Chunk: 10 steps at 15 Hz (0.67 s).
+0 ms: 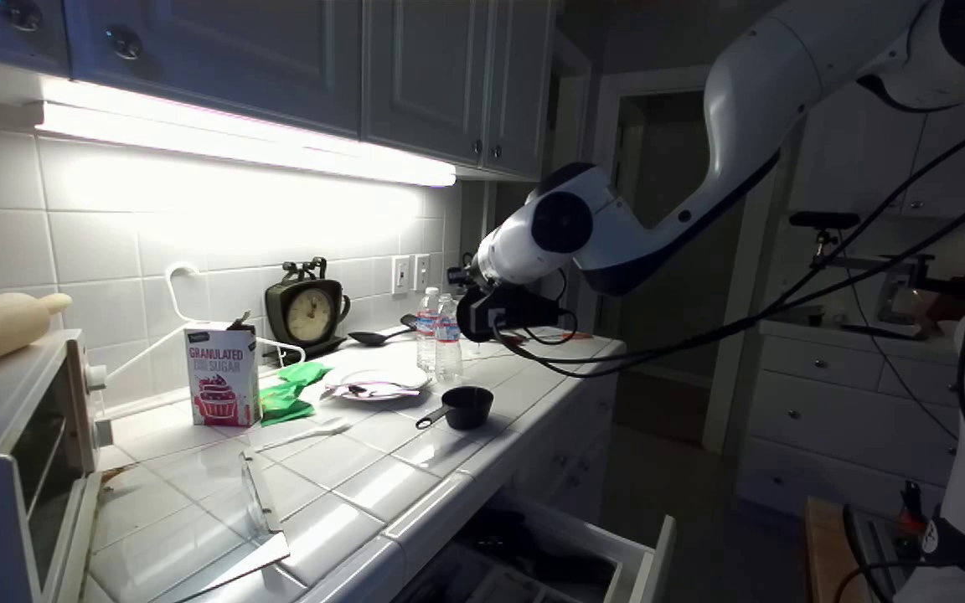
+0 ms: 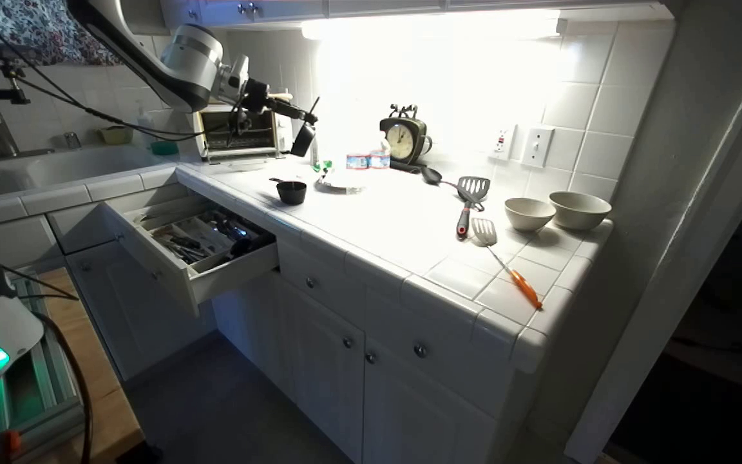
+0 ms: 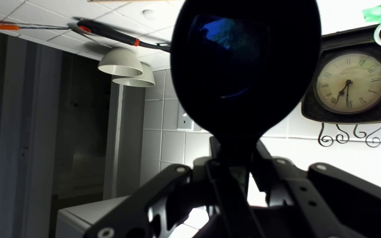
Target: Move the objects from the black scop on the right into the scoop on the left
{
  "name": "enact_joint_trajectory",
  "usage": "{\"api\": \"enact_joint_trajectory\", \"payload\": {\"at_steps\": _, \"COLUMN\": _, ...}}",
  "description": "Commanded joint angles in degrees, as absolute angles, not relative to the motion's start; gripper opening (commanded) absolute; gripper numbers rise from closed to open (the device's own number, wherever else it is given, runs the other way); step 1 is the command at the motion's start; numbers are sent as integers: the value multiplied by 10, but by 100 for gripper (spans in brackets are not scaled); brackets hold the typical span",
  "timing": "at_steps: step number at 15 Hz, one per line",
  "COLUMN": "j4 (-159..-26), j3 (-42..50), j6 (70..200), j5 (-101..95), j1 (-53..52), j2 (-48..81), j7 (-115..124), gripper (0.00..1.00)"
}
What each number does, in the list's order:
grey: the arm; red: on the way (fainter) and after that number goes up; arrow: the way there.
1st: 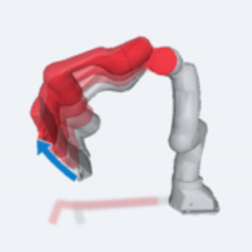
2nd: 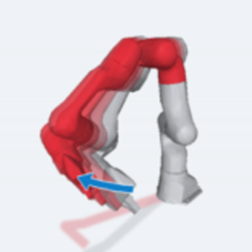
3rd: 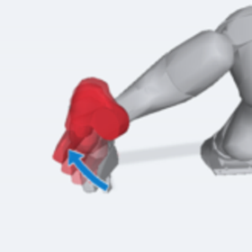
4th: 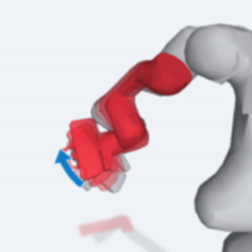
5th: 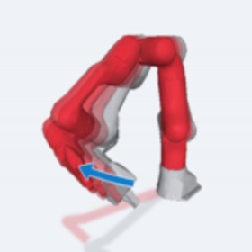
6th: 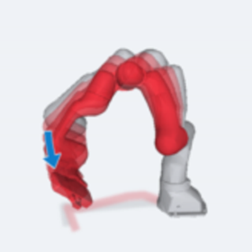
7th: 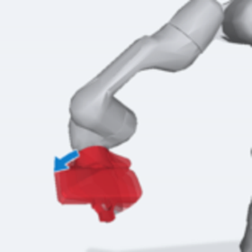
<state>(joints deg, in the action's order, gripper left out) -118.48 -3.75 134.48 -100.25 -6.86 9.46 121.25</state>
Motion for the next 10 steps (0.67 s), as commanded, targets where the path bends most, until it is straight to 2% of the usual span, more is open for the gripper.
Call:
{"api": "enact_joint_trajectory", "payload": {"at_steps": 1, "j4": -1210, "j3": -48, "j6": 1334, "j5": -1033, "j1": -64, "j2": 74, "j7": 1238, "gripper": 6}}
{"api": "enact_joint_trajectory", "payload": {"at_steps": 10, "j4": -1222, "j3": -55, "j6": 1323, "j5": -1059, "j1": -65, "j2": 73, "j7": 1250, "gripper": 6}}
